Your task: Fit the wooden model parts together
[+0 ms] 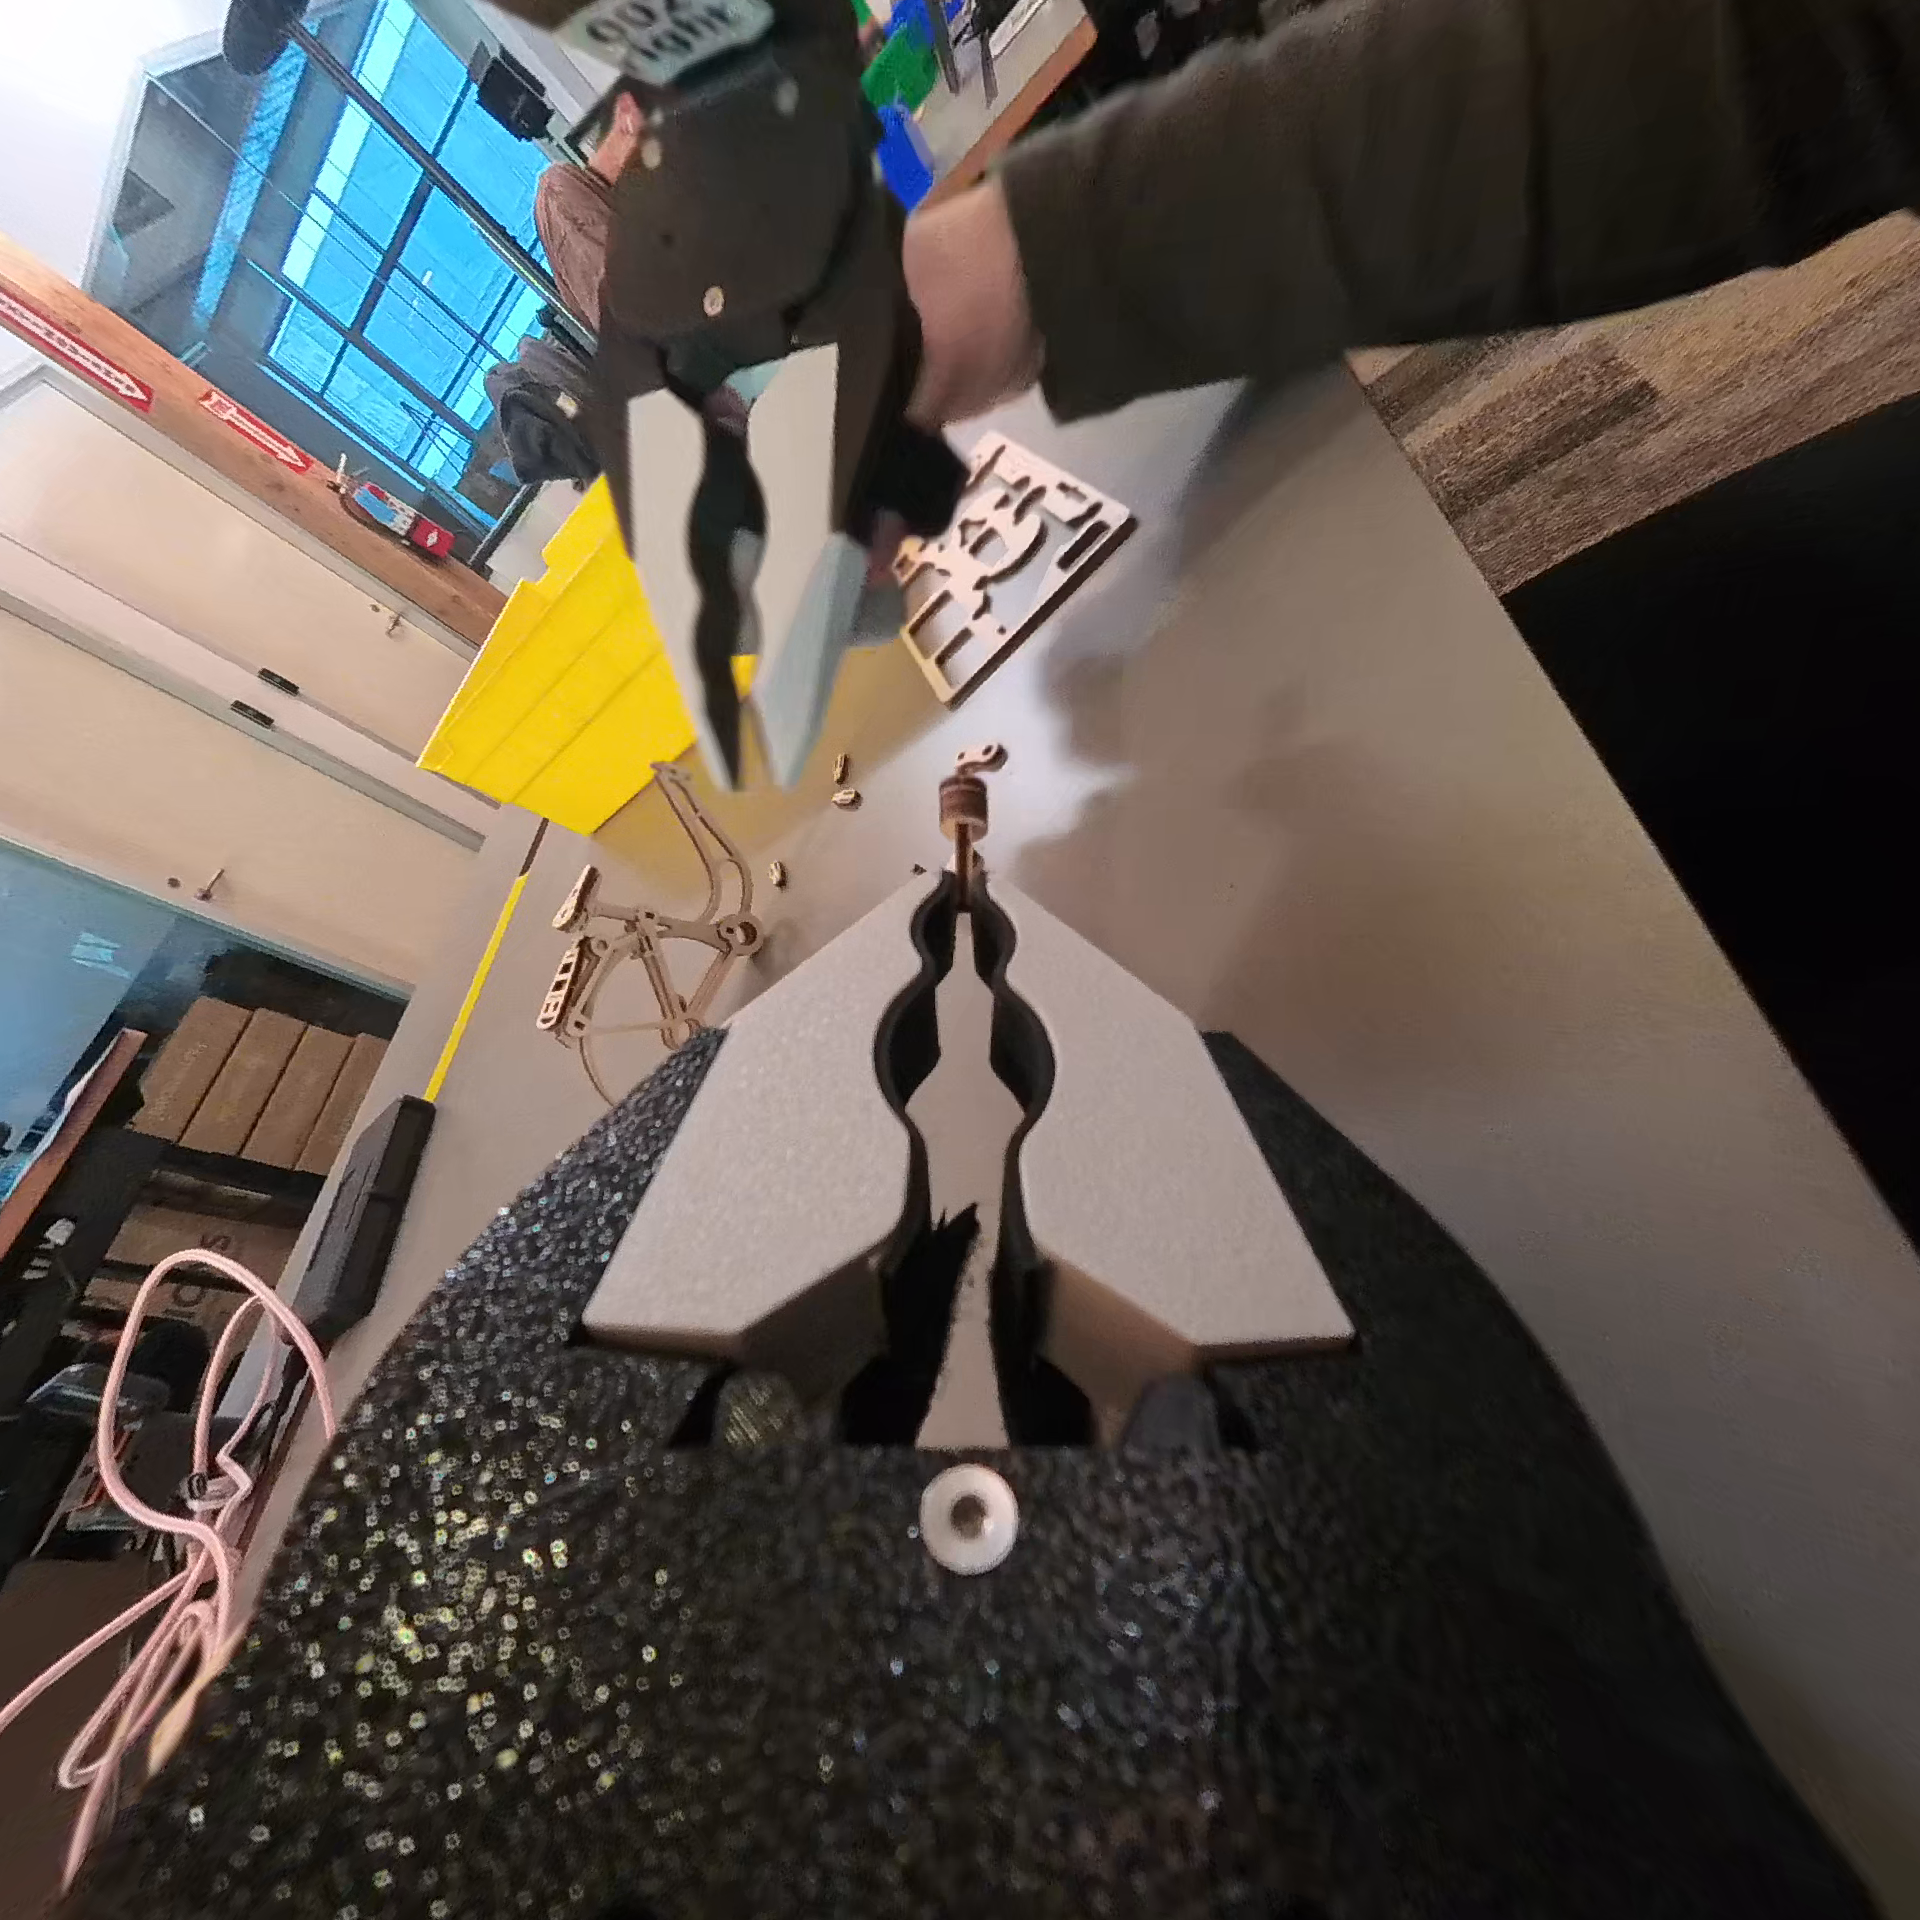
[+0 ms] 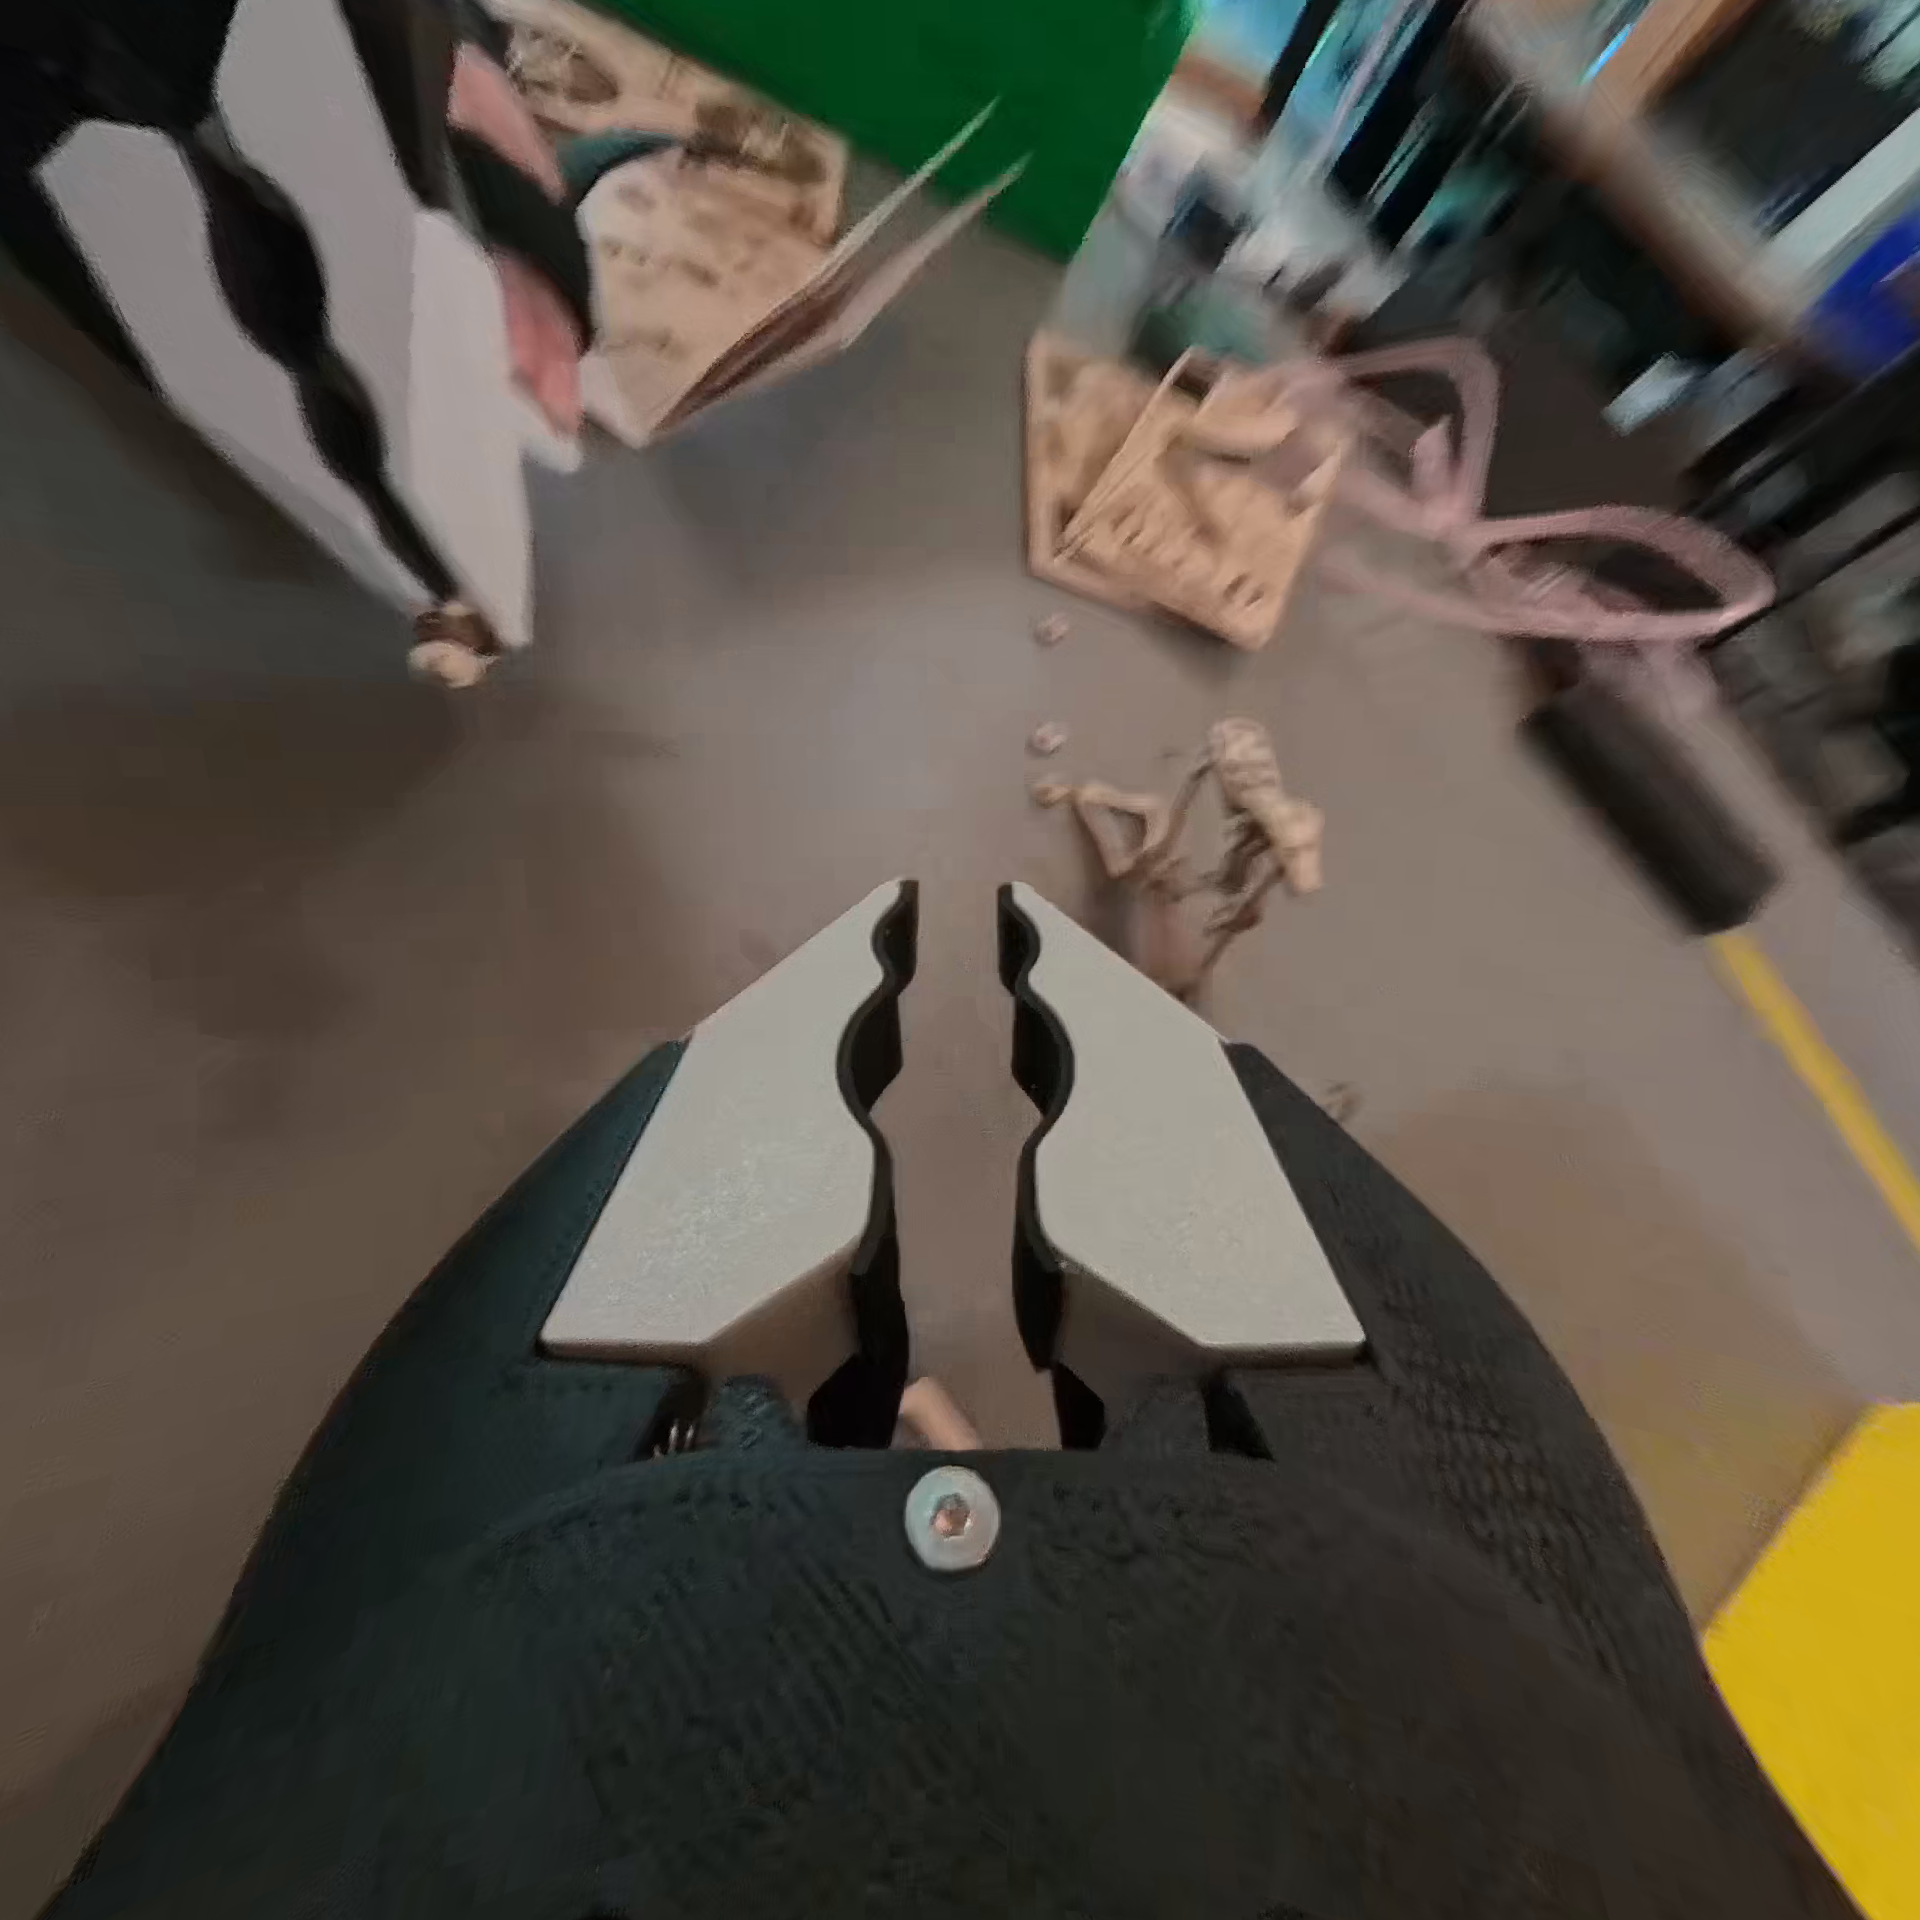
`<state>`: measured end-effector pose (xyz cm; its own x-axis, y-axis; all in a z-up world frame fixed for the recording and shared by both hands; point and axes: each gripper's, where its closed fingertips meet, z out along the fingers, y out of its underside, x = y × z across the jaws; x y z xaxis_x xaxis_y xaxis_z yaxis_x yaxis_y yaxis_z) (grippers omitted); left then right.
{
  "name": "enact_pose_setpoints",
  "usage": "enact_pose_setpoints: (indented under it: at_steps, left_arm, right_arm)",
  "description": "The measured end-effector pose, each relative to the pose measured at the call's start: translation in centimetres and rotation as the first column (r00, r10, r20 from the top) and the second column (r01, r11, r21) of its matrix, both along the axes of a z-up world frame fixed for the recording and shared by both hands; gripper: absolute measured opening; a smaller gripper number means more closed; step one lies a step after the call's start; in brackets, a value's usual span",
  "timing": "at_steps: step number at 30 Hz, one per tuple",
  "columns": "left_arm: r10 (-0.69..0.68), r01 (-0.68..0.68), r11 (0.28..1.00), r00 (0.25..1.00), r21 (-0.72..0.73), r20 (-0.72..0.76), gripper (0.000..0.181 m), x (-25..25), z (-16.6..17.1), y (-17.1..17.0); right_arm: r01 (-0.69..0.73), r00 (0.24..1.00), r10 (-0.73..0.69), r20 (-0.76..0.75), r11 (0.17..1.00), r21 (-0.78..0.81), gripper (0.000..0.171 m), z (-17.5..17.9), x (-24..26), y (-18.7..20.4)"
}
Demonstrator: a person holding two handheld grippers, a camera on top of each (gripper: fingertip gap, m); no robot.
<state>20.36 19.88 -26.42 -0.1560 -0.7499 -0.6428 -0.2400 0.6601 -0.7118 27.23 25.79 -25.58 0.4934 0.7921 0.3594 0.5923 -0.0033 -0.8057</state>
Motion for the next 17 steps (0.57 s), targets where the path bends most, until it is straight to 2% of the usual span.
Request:
enact_pose_setpoints:
  at_steps: [2, 4, 12, 17]
  left_arm:
    - [0.000, 0.000, 1.000, 1.000, 0.001, -0.005, 0.000, 0.0, -0.1, 0.0]
    - [-0.003, 0.003, 1.000, 1.000, -0.001, -0.012, 0.000, 0.1, -0.2, 0.0]
    - [0.002, -0.002, 1.000, 1.000, -0.017, -0.010, 0.000, 0.1, -0.2, 0.2]
    - [-0.010, 0.010, 1.000, 1.000, -0.004, -0.013, 0.000, 0.1, -0.2, -0.2]
  right_arm:
    - [0.002, 1.000, 0.003, 0.030, 0.986, -0.167, 0.014, -1.5, -0.2, -1.9]
    - [0.033, 0.999, -0.022, 0.048, 0.967, -0.252, 0.015, -2.7, -0.1, -2.9]
    - [0.169, 0.985, -0.167, 0.033, 0.925, -0.340, 0.021, -4.9, 0.0, -3.0]
    - [0.177, 0.982, -0.186, 0.016, 0.902, -0.393, 0.023, -5.5, -0.1, -3.1]
